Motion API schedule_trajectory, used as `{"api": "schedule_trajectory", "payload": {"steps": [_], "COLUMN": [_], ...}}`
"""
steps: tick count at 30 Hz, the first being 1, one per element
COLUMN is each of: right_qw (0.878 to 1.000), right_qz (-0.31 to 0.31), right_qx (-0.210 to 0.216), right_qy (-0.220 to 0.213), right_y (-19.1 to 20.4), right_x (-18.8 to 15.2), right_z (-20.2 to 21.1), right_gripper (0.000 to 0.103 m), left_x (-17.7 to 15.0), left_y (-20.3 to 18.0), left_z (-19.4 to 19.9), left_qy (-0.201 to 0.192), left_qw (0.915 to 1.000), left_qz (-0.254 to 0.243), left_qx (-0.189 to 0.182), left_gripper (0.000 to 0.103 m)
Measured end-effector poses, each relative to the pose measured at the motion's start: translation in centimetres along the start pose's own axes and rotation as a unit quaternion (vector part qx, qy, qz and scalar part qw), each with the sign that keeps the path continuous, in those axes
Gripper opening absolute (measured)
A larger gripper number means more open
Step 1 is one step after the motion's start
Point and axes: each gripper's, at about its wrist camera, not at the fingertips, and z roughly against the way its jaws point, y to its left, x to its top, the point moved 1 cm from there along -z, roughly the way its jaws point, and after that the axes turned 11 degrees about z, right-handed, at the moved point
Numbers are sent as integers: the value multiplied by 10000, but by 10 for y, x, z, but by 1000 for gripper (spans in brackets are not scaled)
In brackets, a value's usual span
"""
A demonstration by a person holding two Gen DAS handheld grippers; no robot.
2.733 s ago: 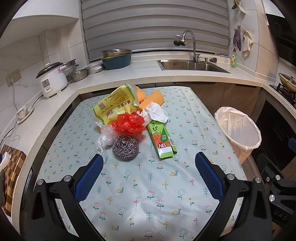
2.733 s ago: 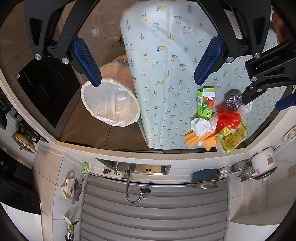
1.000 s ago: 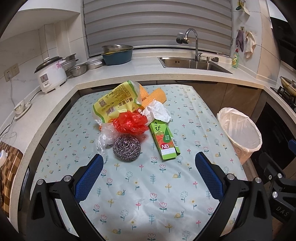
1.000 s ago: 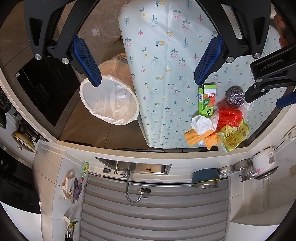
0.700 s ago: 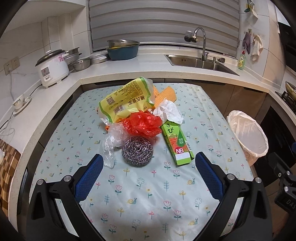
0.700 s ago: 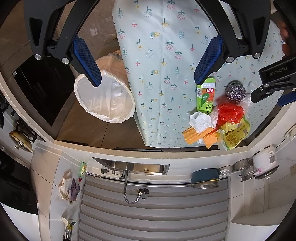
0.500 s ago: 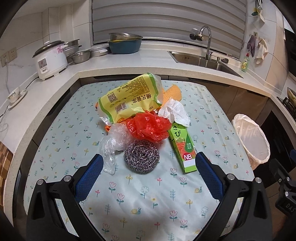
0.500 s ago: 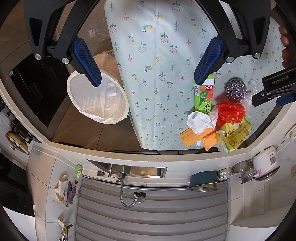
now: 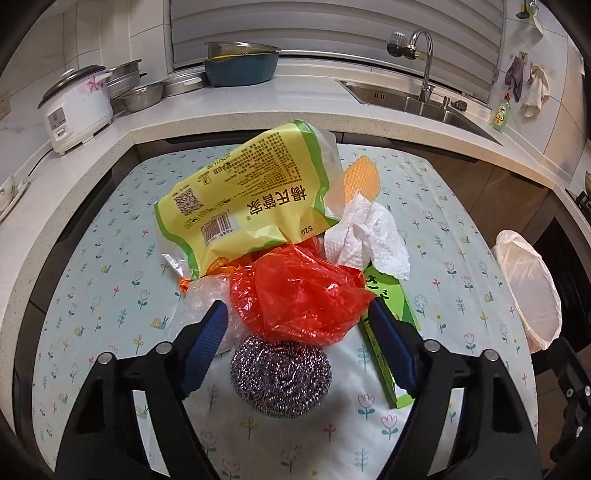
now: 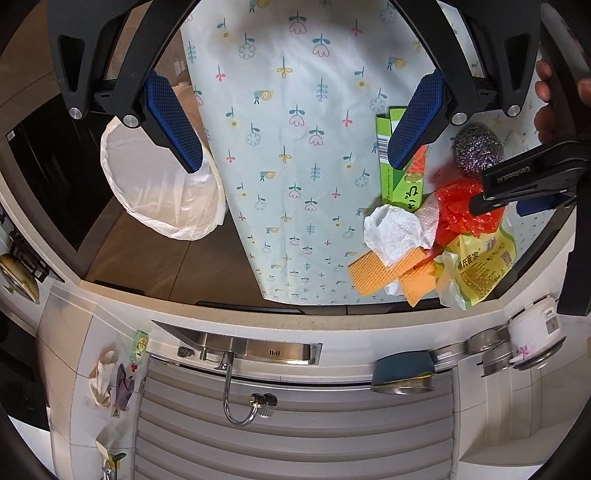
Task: Collect trash
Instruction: 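Reach the left gripper to the red plastic bag and close on it, then lift the red bag with the left gripper while the right gripper grasps the white tissue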
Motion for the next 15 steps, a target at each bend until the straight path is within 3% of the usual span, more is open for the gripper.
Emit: {"api": "schedule_trajectory", "payload": {"steps": [3, 5, 7, 15], "right_qw": [10000, 10000, 9999, 9987], "right_qz": [21, 26, 37, 80], "right_qx": [19, 56, 119, 488], "right_qy": [27, 37, 29, -134], "right_y": [4, 6, 9, 24], "right_x": [3, 3, 5, 24], "right_z": [-7, -11, -14, -26], "right_gripper": [96, 96, 96, 96], "left_x": [2, 3, 5, 24], "left_y": [-2, -3, -2, 3], "left_z": [-11, -13, -11, 27], "left_qy": [152, 191, 206, -184], "left_qw": [9998, 9996, 9993, 9978], "left_qz": [-47, -75, -65, -13], "left_qx": [-118, -201, -303, -637], "left_gripper": [47, 22, 11, 5]}}
